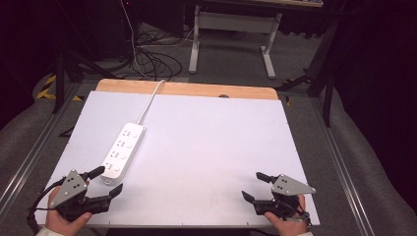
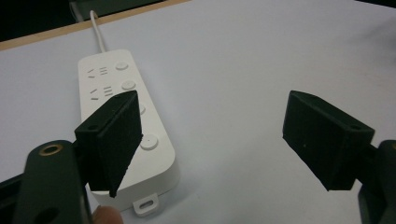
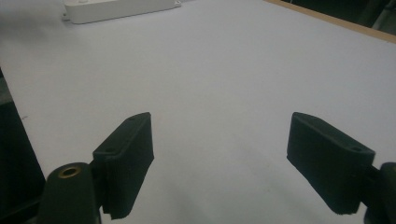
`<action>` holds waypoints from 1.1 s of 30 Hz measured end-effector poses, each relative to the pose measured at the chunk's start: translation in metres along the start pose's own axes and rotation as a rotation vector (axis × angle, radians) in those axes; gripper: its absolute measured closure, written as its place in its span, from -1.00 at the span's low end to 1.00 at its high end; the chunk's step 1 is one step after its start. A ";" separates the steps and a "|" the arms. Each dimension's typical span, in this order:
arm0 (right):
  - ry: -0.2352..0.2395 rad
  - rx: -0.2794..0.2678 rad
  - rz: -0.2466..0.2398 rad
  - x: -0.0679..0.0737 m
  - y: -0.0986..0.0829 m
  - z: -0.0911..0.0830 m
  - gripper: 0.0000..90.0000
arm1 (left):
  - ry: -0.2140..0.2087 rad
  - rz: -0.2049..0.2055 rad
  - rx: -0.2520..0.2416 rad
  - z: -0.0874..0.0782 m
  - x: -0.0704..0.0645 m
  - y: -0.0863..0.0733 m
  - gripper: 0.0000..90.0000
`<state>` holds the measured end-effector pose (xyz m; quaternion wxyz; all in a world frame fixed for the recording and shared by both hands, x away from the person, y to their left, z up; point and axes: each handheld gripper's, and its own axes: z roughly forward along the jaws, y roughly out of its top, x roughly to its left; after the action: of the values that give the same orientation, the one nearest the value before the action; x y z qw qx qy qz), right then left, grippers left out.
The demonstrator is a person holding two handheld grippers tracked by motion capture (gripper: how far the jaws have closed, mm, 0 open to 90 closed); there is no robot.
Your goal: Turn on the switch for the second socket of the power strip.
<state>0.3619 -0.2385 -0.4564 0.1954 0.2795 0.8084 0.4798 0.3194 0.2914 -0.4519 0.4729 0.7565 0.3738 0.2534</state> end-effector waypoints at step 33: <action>-0.014 -0.001 -0.050 0.004 0.001 0.000 -0.08 | 0.016 -0.006 0.052 -0.003 0.000 0.011 -0.41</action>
<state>0.3591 -0.2360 -0.4556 0.2130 0.2623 0.8136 0.4732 0.3207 0.2902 -0.4410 0.4508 0.7654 0.3864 0.2484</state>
